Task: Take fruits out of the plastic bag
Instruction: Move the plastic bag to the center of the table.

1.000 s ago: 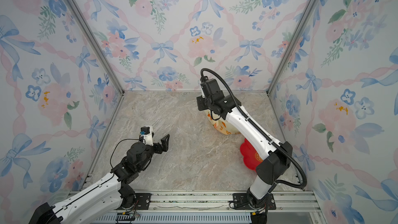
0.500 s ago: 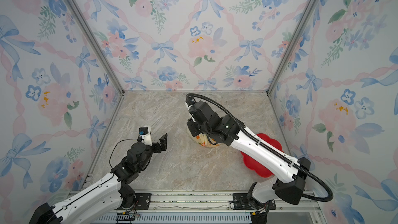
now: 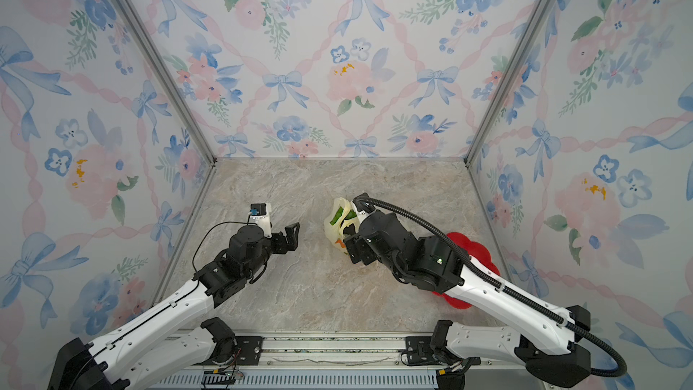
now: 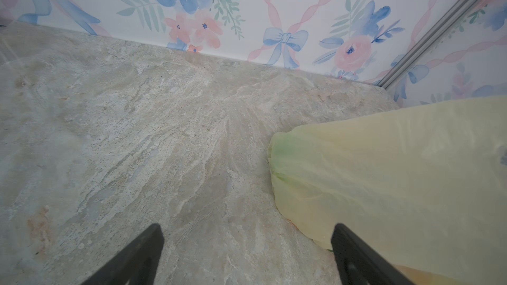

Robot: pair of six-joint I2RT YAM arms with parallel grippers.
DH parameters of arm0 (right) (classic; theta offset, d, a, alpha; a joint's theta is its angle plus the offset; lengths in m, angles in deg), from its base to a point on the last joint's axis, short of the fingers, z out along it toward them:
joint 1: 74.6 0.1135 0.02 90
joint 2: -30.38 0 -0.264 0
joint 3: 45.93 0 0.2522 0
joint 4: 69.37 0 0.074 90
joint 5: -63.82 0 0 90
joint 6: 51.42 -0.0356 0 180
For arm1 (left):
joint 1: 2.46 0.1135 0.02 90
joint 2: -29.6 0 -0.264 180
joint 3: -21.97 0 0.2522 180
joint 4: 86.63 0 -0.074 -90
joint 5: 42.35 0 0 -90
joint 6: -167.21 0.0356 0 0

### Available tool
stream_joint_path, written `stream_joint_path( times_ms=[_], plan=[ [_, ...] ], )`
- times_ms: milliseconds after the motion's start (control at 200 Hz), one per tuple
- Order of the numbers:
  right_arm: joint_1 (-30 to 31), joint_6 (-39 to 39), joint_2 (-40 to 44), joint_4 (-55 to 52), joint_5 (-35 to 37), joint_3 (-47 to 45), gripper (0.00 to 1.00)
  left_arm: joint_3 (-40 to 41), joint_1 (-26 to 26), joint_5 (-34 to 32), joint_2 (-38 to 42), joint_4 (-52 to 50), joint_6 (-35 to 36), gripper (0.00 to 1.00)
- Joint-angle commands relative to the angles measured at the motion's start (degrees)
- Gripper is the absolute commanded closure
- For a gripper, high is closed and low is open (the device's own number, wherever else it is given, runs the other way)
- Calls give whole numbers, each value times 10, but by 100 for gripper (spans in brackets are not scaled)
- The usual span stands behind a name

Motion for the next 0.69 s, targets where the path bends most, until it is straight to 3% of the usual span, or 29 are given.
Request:
stream_joint_path(
  times_ms=[0,225,390,470,570,625,690],
  plan=[
    [12,-20,-1,-4,43,-28,3,-41,-4,31,-9,-70,-9,2],
    [16,-38,-33,37,54,-60,2,-118,-4,40,-6,-128,15,2],
    [10,-57,-61,60,109,-67,9,-158,-6,60,-12,-159,27,2],
    [-8,-68,-64,72,112,-73,25,-176,-9,74,-17,-171,34,2],
    [-36,-86,-41,84,111,-94,54,-201,-27,87,-24,-184,48,2],
    [-48,-89,-17,102,102,-115,68,-226,-56,75,-35,-203,59,2],
    [-64,-99,14,125,81,-142,77,-260,-111,38,-57,-222,74,2]
  ],
)
